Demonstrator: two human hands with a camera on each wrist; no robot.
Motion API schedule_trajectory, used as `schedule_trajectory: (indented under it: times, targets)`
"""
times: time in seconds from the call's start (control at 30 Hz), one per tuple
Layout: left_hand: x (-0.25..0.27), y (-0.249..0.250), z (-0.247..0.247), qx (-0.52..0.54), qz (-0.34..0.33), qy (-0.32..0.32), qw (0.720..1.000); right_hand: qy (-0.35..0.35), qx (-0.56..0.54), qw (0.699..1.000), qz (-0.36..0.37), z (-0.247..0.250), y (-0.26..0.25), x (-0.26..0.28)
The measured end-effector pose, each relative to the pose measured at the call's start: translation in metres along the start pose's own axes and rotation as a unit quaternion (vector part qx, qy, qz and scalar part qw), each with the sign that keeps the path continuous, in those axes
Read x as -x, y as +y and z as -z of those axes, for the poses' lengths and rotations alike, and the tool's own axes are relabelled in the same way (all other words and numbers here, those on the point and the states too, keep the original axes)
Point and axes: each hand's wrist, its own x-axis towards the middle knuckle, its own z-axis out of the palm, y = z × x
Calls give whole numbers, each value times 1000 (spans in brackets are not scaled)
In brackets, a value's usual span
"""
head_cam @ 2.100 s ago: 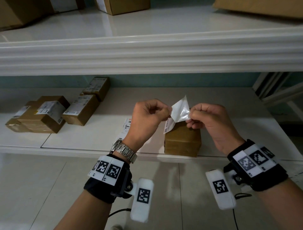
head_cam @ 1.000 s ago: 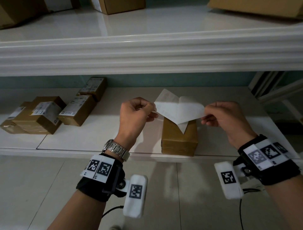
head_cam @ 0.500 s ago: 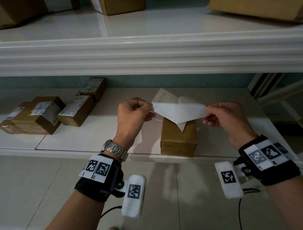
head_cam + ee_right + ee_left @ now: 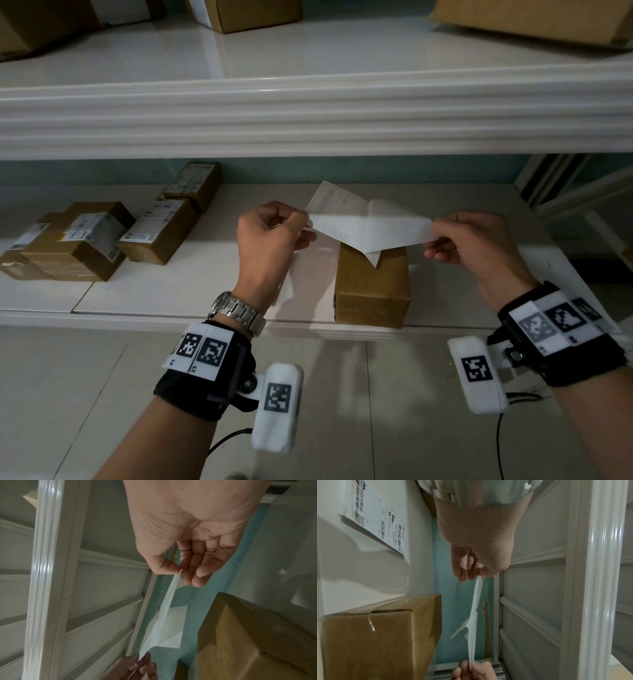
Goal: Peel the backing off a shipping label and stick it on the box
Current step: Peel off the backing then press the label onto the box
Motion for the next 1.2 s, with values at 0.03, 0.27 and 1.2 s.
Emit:
schedule_trajectory:
  times: [0.03, 0.27, 1.2]
  targets:
    - [0, 0, 0, 2, 1, 2, 1000, 1, -1, 1000, 1, 0, 0, 0]
    - [-1, 1, 2, 5, 4, 9, 1000, 6, -2, 1000, 5, 2, -2, 0]
    - [-4, 3, 8, 20, 9, 40, 999, 31, 12, 999, 12, 12, 1, -6]
